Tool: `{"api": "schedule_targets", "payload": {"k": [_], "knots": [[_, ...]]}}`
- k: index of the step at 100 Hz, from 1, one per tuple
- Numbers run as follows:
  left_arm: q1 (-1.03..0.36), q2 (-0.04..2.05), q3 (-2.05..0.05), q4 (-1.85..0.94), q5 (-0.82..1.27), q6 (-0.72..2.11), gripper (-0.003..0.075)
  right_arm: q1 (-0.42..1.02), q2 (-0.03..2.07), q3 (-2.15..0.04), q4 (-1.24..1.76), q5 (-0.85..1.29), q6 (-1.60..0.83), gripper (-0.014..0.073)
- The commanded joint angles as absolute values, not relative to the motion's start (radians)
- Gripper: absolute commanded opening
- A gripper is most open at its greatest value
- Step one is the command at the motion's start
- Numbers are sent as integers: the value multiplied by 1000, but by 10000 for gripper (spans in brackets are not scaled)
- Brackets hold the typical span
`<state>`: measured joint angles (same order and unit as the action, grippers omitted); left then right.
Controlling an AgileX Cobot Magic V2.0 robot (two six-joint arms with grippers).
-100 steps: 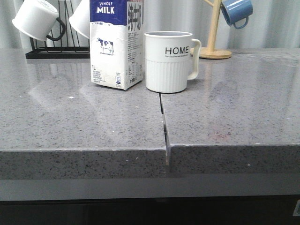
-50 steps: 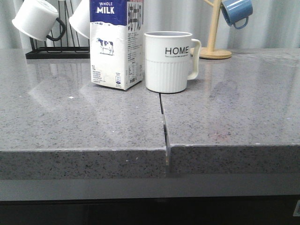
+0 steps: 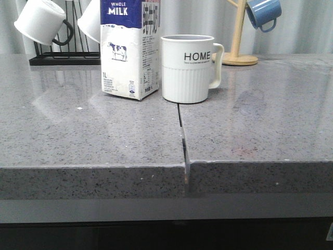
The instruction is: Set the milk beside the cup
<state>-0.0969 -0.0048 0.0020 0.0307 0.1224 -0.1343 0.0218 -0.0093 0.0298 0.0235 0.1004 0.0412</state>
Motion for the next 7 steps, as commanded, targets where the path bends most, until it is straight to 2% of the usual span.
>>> {"api": "schedule_targets", "payload": {"k": [1, 7], "knots": [[-97, -38, 44, 23, 40, -137, -21, 14, -31, 11, 16, 11, 38, -37], [-97, -38, 44, 23, 40, -137, -21, 14, -31, 11, 16, 11, 38, -37]]}}
